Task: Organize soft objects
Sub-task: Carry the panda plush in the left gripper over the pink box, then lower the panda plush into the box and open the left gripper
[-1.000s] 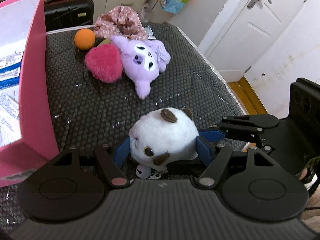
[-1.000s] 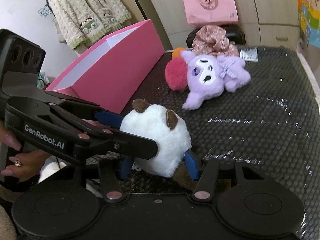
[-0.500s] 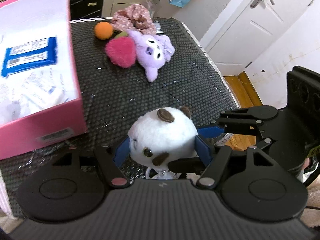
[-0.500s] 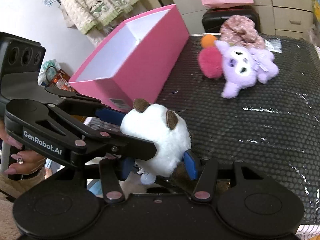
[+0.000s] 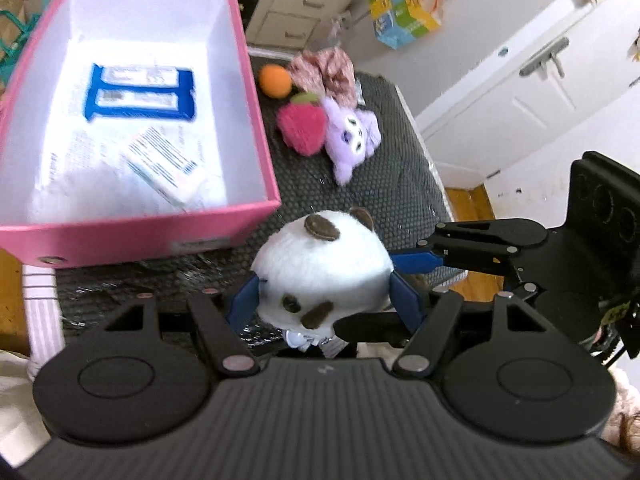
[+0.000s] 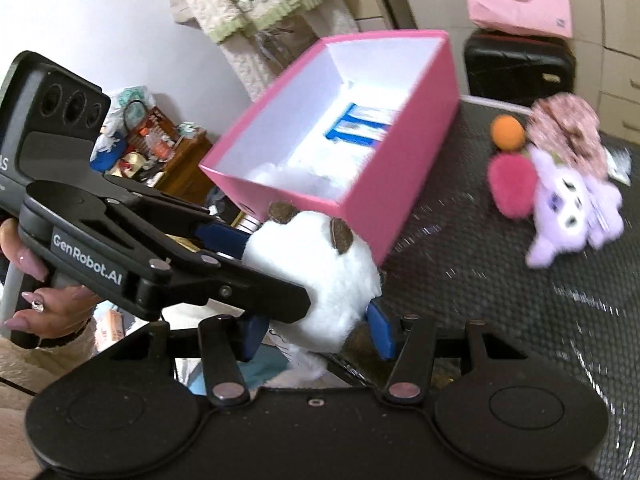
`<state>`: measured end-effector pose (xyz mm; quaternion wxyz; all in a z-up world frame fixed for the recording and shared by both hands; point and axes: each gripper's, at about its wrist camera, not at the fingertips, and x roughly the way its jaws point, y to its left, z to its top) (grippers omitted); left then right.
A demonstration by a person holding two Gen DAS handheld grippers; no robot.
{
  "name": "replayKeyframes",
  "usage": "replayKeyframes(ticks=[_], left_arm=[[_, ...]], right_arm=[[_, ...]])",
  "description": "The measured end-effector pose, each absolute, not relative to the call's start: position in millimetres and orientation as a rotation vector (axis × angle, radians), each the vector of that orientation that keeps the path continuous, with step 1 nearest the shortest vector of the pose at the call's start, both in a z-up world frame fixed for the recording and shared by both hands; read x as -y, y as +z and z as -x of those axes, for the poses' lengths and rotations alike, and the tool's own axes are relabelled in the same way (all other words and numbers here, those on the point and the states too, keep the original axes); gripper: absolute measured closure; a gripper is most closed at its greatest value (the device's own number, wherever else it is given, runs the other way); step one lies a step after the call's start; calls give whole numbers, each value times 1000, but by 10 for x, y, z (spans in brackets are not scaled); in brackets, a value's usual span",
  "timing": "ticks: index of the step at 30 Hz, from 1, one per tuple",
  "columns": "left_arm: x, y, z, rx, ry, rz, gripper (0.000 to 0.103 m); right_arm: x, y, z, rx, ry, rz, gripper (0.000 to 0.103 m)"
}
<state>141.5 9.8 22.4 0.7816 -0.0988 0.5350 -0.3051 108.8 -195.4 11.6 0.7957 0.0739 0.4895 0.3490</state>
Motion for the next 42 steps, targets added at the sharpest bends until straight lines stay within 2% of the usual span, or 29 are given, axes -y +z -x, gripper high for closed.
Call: replayKeyframes(ticks=[11, 18, 25, 29, 42], left_arm=[[-602, 677, -1551, -905, -634, 225, 35], [-771, 773, -1833, -762, -581, 195, 35], [-851, 494, -2236, -771, -510, 155, 35], [-945, 288, -2405, -816, -487, 159, 36], [-993, 41, -2420, -785, -420, 84, 36]], right_arm=[[1587, 483, -1444, -924, 796, -193, 44], [1385, 579, -1823, -814, 794, -182, 44], [1068, 387, -2212, -803, 790, -70, 44], [946, 161, -2443, -877, 823, -60, 44], [608, -132, -2554, -941, 853, 74, 43]])
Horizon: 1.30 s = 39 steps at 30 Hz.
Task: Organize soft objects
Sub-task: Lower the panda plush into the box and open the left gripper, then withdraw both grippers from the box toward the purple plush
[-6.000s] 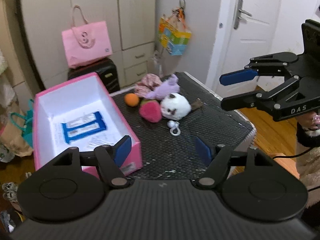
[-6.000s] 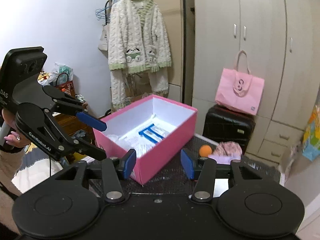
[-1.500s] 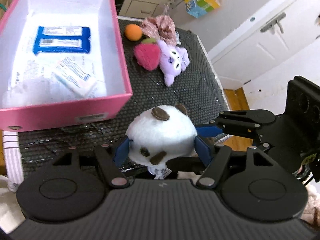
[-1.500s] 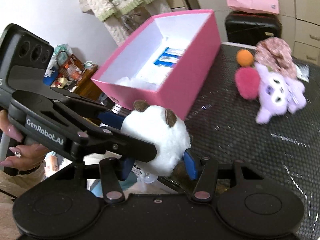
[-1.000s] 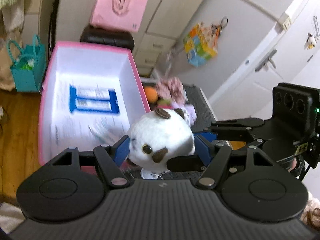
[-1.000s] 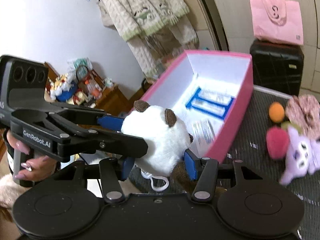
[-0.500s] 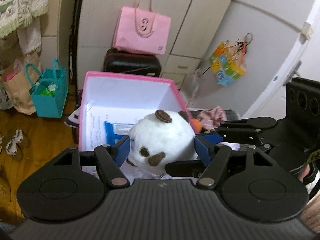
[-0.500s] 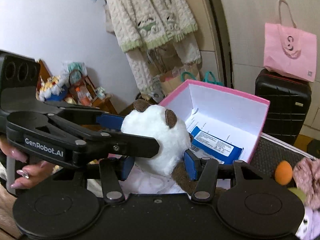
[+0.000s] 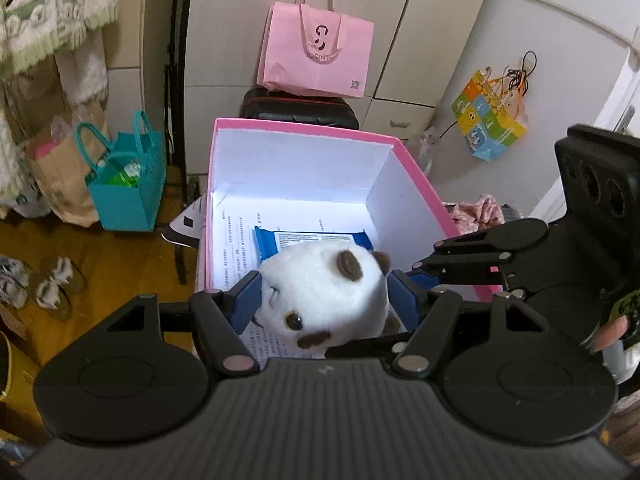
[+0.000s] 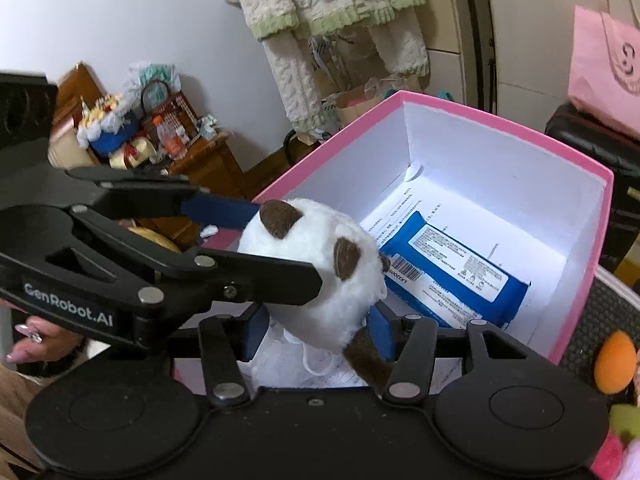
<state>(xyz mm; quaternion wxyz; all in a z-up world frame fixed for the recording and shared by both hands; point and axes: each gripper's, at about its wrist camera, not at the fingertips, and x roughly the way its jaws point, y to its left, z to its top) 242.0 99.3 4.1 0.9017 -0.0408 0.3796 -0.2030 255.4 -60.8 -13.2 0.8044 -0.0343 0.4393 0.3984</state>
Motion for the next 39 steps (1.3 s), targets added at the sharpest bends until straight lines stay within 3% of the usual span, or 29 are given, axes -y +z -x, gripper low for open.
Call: replayKeyframes(ticks=[8, 39], left_arm=[[-949, 28, -2285, -767, -404, 23, 33], [-310, 1035, -634, -502, -478, -271, 25]], right_arm=[[644, -147, -2398, -925, 830, 115, 41], [1731, 1007, -780, -583, 680, 215, 38]])
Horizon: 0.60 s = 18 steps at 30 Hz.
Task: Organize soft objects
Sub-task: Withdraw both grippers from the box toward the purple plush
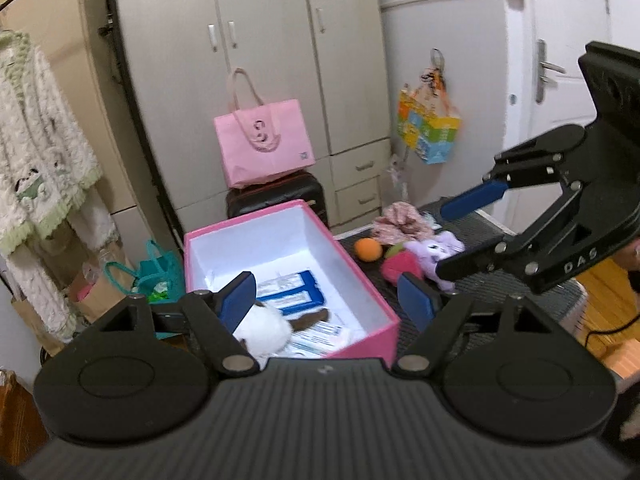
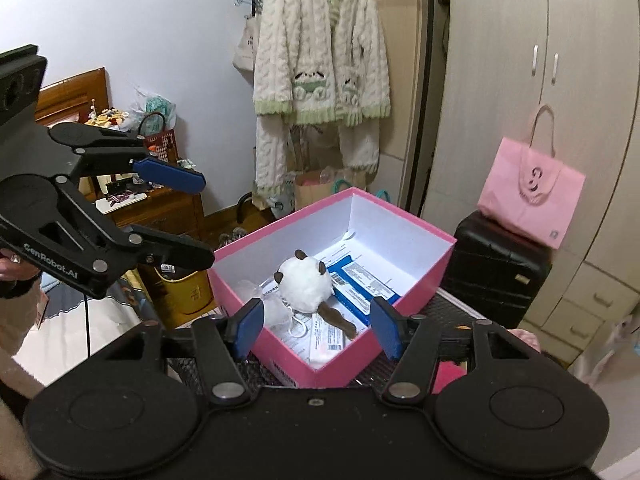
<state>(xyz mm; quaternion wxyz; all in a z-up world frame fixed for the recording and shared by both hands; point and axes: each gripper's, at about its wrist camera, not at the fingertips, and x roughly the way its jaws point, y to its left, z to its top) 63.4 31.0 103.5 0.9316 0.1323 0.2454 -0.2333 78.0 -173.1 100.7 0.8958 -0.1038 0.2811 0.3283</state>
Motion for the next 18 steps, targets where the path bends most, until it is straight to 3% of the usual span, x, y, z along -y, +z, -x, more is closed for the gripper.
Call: replayKeyframes(ticks=[18], left_arm=[[538, 617, -383, -600, -740, -330, 22]], right_arm=[[2709, 489, -88, -570, 527, 61, 34]])
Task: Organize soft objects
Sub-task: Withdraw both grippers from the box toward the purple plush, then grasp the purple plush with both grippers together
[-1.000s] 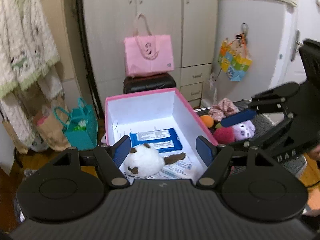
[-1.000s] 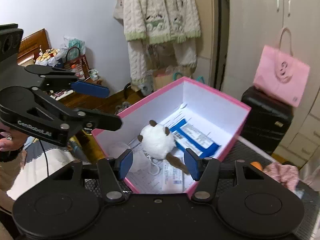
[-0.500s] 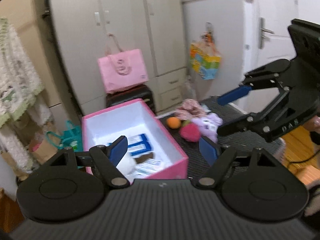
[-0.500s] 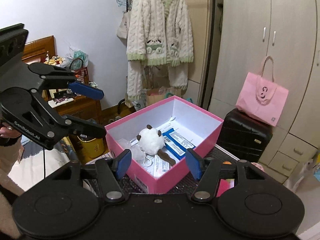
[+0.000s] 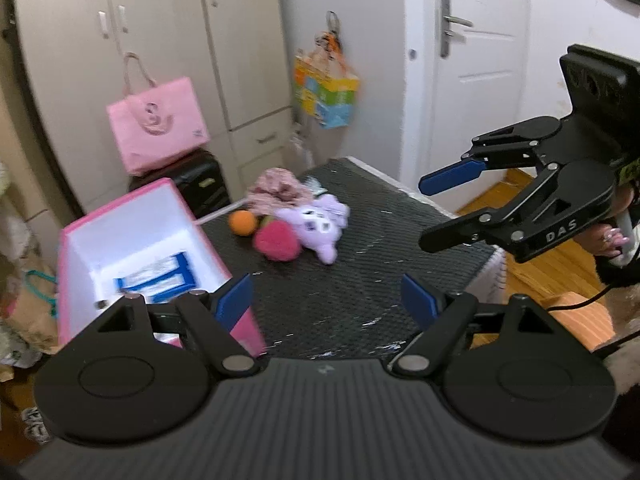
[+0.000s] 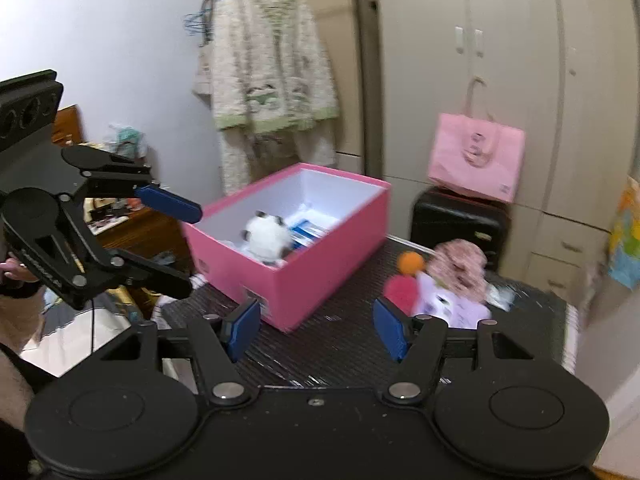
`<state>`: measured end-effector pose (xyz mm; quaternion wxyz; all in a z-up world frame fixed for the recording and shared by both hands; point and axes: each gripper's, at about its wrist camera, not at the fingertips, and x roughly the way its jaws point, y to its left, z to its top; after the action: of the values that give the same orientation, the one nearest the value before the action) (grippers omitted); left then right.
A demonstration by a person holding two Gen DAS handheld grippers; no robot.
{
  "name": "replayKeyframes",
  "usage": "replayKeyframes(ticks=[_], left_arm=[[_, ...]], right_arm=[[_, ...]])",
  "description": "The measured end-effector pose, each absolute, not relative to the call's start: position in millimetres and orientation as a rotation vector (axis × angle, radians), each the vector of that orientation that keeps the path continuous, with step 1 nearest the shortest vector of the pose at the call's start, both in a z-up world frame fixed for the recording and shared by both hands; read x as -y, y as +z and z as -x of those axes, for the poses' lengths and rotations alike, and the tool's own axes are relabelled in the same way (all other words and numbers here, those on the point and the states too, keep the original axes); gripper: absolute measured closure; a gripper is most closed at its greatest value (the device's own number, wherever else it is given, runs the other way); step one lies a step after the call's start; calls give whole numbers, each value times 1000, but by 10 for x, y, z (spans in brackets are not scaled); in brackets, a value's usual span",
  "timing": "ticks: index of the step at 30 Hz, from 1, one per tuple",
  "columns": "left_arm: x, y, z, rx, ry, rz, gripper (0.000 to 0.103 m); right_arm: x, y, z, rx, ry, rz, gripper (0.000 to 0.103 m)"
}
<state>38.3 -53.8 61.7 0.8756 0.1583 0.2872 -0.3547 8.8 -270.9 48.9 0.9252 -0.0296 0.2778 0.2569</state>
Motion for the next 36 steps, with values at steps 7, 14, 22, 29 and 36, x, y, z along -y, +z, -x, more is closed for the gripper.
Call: replayKeyframes(ticks=[7, 14, 22, 29, 36], left_arm=[[957, 368, -639, -667, -814, -274, 22], [1312, 180, -1010, -687, -806, -230, 22], [1427, -163, -1430, -729, -736, -94, 22], [1481, -487, -1683, -724, -665, 25, 20], [1570, -699, -1784, -682, -595, 84, 17]], right_arm=[[3016, 189, -140, -589, 474, 39, 34], [3282, -104, -341, -580, 449, 21, 34], [3534, -395, -760, -537, 427, -21, 33], [3637, -611, -1182, -549, 423, -59, 33], [3708, -734, -1607, -652, 447, -180, 33]])
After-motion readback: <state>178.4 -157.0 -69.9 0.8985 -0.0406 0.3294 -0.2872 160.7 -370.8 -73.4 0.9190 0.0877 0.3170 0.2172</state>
